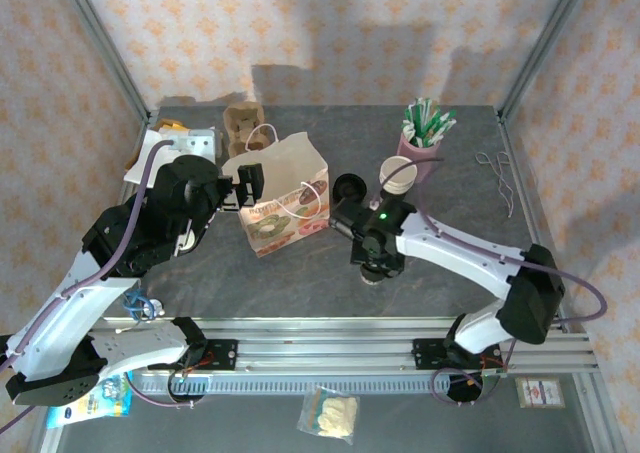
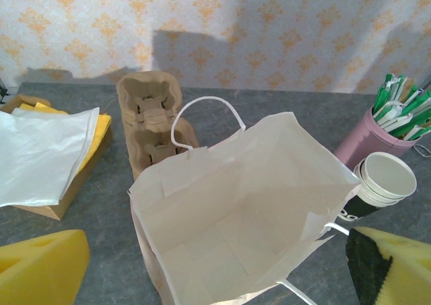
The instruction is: Pack the takeout coffee
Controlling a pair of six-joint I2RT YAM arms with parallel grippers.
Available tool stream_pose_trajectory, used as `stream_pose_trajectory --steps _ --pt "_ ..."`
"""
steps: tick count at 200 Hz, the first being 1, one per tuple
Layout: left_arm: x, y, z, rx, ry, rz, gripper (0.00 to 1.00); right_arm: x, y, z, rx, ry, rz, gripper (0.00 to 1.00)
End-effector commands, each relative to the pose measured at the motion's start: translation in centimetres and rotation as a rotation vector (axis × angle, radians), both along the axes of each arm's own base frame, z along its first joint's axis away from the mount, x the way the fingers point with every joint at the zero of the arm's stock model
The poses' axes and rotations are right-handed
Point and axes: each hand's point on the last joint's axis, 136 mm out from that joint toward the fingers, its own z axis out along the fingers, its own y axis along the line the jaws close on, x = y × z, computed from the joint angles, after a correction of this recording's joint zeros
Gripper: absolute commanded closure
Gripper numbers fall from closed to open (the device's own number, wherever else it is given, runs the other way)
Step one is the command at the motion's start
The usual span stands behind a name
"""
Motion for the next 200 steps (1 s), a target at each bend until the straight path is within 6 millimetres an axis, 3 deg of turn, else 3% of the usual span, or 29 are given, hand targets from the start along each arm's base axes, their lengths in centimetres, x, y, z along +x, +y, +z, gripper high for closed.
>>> stream_pose_trajectory --steps 1,26,114,155,200 --pt "0.3 0.4 1.2 -0.008 -0.034 0.020 0.01 -1.2 -3.5 0.0 -0.097 0.025 0.002 0.33" --pt "0.6 0.1 1.2 -0.008 -0.031 0.014 0.01 -2.2 -5.0 0.4 -0.104 0.040 0.005 0.33" --pt "1.6 -1.4 1.5 -0.010 -0.015 -0.010 0.01 -5.4 -6.0 -0.7 -0.031 0.118 0.008 0.33" --pt "2.0 -2.1 1.6 -0.010 -0.011 -0.021 0.01 -5.4 -6.3 -0.9 -0.030 0.104 -0.005 0.28" --pt "2.3 -2.4 1.9 -0.009 -0.009 -0.027 0.01 -3.7 -5.9 0.4 -0.037 0.038 -0.009 0.22"
